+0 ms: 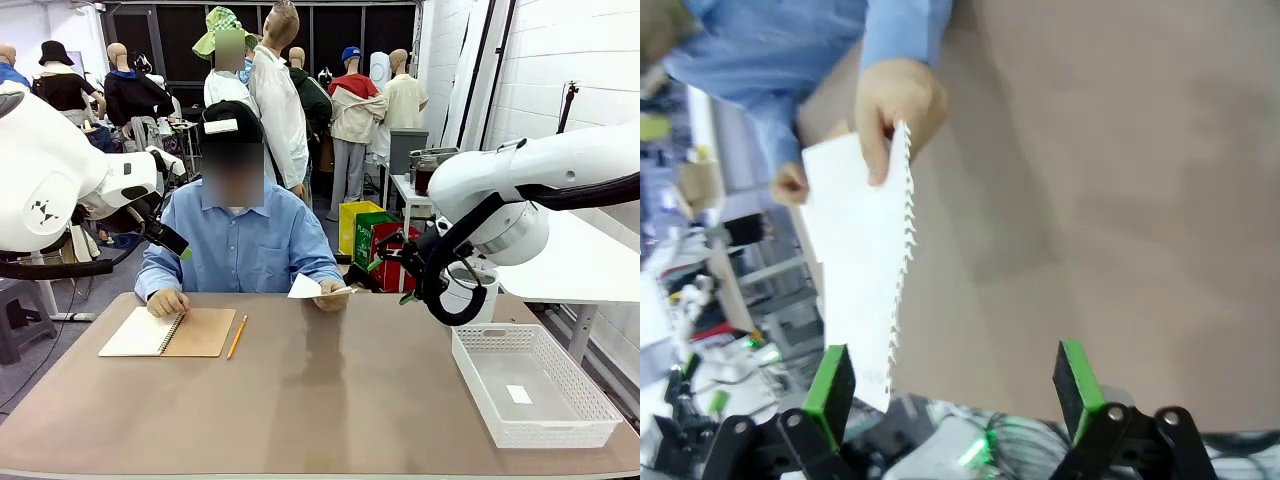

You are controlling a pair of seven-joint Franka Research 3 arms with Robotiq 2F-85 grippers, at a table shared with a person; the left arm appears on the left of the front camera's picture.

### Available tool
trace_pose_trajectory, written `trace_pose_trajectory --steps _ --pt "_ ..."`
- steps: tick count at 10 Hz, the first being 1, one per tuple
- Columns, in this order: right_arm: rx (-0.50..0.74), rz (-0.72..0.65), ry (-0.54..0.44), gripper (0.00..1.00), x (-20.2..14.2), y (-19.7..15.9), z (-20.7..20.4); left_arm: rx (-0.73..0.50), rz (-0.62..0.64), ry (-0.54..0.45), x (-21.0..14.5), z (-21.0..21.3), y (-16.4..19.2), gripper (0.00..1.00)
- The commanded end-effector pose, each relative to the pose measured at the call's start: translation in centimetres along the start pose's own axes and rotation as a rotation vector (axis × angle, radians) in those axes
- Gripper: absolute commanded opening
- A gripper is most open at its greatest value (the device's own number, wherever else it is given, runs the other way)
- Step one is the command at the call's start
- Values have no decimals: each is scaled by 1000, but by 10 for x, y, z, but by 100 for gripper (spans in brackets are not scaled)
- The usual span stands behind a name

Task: Sort the paper based on its condition.
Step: If a person hands you a paper, place it in the Organizing basket , and if it's crumpled, put it in the Trash can.

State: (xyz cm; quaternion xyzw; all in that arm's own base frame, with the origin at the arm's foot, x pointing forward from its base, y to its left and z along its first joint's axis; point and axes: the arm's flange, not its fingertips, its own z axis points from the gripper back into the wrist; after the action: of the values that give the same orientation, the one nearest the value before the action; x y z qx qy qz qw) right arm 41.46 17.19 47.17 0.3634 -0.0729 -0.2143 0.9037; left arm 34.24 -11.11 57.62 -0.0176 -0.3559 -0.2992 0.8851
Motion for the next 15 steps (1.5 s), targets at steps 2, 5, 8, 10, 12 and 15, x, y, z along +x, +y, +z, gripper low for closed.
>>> trace_pose_trajectory --steps 2,5,8,10,12,15 --pt "158 -165 31 100 -10 -25 -25 0 1 -2 0 1 1 100" --pt "293 -254 79 100 -13 -36 -48 0 1 -2 0 1 1 100" --pt "337 -321 129 100 -9 -42 -69 0 1 -2 0 1 1 100" --pt "366 -339 160 100 -3 -45 -78 0 1 -2 0 1 1 100" --pt "383 -330 163 100 1 -43 -82 0 1 -2 0 1 1 100" --pt "410 -349 165 100 9 -40 -85 0 1 -2 0 1 1 100"
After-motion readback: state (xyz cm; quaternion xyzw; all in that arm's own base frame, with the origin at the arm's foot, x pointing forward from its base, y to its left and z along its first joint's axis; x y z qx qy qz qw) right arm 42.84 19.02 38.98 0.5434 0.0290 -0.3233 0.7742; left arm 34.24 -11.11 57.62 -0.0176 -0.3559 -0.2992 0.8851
